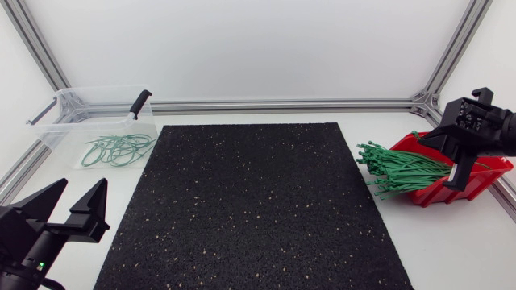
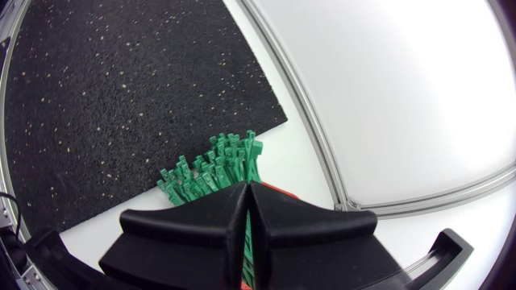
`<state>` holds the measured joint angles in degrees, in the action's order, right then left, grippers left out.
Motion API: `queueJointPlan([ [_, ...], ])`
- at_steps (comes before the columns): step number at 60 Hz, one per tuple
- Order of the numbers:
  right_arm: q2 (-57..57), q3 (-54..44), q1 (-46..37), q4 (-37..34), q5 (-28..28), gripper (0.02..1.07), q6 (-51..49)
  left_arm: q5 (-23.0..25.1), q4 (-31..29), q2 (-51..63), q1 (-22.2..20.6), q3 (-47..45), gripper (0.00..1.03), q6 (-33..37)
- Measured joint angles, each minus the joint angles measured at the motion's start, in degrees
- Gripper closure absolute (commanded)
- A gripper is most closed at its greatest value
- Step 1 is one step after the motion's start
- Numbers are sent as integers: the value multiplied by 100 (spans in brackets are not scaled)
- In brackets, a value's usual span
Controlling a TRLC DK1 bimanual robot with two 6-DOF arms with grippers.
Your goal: Take a green cable tie from the red box, thread the tail through the head to close it, then place it in the transparent bin on the left.
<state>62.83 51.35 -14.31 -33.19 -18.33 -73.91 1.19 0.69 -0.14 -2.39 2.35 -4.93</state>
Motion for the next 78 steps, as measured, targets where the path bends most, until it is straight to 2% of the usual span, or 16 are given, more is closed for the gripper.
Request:
queueJointPlan([
  [9,-35,144,-284,332,-382,101,348,0,0,0,0,0,4,0],
  [21,-258,127,-304,857,-426,101,592,-2,0,0,0,0,4,0],
  [29,-586,-129,195,1215,160,101,710,0,-2,0,0,0,4,-2],
  [39,-1126,-400,1585,1091,1552,101,841,0,-2,0,-7,0,4,-2],
  [56,-1408,-44,3099,308,2404,101,1950,-2,-2,0,-44,0,4,0],
  [64,-1408,157,3488,90,2529,101,2269,-2,-2,0,-48,0,4,0],
  [68,-1373,205,3748,-258,2494,101,2531,-2,-2,0,-61,0,4,-2],
  [72,-1252,258,3985,-623,2140,101,2957,0,-2,0,-70,0,4,0],
  [78,-1036,264,4037,-780,1554,101,3580,0,-2,0,-79,0,4,0],
])
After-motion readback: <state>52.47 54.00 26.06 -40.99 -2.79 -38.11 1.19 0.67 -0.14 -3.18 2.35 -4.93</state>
